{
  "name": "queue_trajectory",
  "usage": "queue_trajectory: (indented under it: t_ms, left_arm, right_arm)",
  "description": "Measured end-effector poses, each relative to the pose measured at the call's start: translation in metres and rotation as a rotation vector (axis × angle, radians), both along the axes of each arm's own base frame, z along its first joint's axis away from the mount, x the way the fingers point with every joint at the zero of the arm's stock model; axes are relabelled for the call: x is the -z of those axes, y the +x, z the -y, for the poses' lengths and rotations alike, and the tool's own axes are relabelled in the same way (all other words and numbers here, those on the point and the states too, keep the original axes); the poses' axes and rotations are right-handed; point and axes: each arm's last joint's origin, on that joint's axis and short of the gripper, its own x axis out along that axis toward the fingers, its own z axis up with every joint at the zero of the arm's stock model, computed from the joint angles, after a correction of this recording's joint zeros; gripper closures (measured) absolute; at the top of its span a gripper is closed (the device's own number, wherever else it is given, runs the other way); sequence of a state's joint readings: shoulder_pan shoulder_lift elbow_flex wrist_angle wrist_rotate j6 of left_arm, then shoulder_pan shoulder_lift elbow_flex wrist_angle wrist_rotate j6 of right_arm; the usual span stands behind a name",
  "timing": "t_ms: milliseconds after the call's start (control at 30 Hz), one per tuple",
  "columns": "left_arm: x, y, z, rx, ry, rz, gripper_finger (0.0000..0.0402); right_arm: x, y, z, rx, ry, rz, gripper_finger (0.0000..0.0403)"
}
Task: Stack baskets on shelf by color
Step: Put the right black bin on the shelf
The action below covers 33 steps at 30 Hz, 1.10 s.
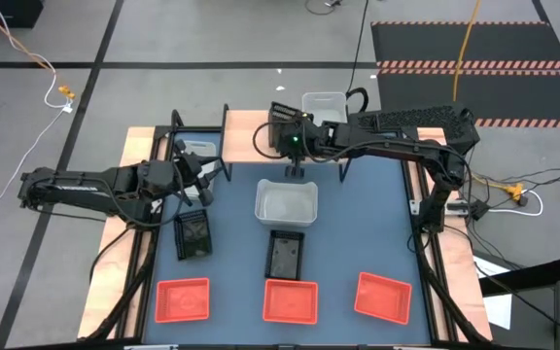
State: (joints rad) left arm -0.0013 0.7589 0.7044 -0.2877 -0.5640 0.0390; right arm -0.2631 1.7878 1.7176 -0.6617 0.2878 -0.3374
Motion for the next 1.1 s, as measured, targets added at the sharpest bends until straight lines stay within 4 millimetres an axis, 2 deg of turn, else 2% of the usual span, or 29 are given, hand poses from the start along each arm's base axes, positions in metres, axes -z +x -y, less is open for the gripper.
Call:
queue_trajectory:
  t_ms: [367,500,700,900,1100]
  left_arm:
    - [0.0,0.0,0.0,0.0,0.0,0.0,0.0261]
    - [0.0,0.0,0.0,0.0,0.001,0.0,0.0261]
    - [0.0,0.0,0.0,-0.001,0.001,0.0,0.0261]
    - [0.0,0.0,0.0,-0.001,0.002,0.0,0.0261]
    - [0.0,0.0,0.0,-0.002,0.005,-0.002,0.0261]
  right_arm:
    - [-0.003,0.001,0.005,0.016,-0.01,0.042,0.0294]
    - [-0.004,0.002,0.006,-0.028,-0.047,0.03,0.0283]
    - [0.012,0.008,0.006,-0.111,-0.021,-0.036,0.0284]
    - [0.006,0.008,0.007,-0.146,-0.015,0.001,0.029]
    - [0.008,0.002,0.022,-0.108,-0.004,-0.016,0.0318]
